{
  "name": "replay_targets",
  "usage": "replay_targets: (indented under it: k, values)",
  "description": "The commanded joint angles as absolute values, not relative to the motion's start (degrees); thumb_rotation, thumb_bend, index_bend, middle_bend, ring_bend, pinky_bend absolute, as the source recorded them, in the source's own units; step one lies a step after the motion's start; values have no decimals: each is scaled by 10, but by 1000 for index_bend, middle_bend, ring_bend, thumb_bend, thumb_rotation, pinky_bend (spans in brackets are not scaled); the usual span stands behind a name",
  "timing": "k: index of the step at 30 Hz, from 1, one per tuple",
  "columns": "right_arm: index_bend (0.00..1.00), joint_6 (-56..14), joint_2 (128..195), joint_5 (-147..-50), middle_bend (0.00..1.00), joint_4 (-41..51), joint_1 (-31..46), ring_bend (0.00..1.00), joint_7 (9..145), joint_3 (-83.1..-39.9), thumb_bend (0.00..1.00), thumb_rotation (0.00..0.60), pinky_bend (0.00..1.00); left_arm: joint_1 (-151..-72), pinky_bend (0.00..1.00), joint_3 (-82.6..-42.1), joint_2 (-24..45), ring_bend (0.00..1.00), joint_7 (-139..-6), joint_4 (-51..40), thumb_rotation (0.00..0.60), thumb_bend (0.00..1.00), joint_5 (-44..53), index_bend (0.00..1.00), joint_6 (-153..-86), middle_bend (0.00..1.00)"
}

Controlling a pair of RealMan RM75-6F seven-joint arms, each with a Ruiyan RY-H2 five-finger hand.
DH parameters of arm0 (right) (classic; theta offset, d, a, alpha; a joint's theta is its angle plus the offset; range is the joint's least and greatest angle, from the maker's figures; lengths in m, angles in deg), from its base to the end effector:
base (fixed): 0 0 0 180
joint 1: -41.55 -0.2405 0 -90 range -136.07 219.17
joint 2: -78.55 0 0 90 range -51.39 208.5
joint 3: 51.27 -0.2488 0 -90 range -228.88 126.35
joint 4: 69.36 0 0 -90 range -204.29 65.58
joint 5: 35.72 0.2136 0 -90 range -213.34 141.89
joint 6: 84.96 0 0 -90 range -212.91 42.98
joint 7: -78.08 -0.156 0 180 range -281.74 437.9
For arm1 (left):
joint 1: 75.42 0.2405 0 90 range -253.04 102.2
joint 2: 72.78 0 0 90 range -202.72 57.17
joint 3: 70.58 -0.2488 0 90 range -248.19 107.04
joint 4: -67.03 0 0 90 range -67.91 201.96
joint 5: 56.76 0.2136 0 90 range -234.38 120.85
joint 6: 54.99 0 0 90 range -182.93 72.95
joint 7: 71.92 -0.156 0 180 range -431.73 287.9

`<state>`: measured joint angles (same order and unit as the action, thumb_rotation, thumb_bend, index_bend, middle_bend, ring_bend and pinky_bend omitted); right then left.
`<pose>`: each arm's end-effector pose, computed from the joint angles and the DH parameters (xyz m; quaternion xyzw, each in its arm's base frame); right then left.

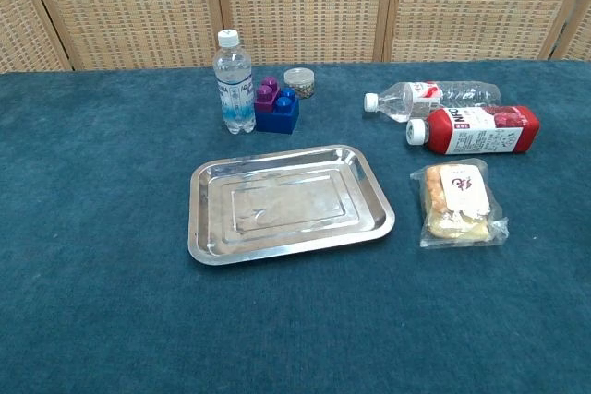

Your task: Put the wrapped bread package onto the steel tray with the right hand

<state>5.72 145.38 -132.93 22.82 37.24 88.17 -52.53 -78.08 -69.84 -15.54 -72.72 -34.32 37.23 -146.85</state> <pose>-0.2722 -0.1803 0.1369 0.6525 -0.2848 0.4064 0.5727 -0.2665 0.1707 0.1787 -0.6065 -0.3526 -0.4350 0.5644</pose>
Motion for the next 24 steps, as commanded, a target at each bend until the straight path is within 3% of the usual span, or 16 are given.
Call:
replay_targets:
  k: [1, 10, 15, 21, 24]
  values:
    - [29, 53, 1454, -1326, 0, 230, 372, 0, 885, -524, 0, 600, 0, -782, 0, -698, -156, 0, -726, -344, 600, 0, 369, 0, -1465, 0]
    - [29, 18, 1451, -1335, 0, 242, 356, 0, 894, -517, 0, 600, 0, -785, 0, -694, -157, 0, -723, -345, 600, 0, 360, 0, -1459, 0]
    - [29, -159, 1421, -1349, 0, 290, 253, 0, 910, -511, 0, 600, 0, -793, 0, -687, -150, 0, -740, -347, 600, 0, 343, 0, -1442, 0]
    - [29, -273, 1449, -1307, 0, 285, 180, 0, 941, -537, 0, 600, 0, -800, 0, -684, -142, 0, -762, -348, 600, 0, 331, 0, -1427, 0]
    - [29, -337, 1496, -1257, 0, 242, 133, 0, 964, -567, 0, 600, 0, -804, 0, -682, -135, 0, -777, -348, 600, 0, 320, 0, -1418, 0]
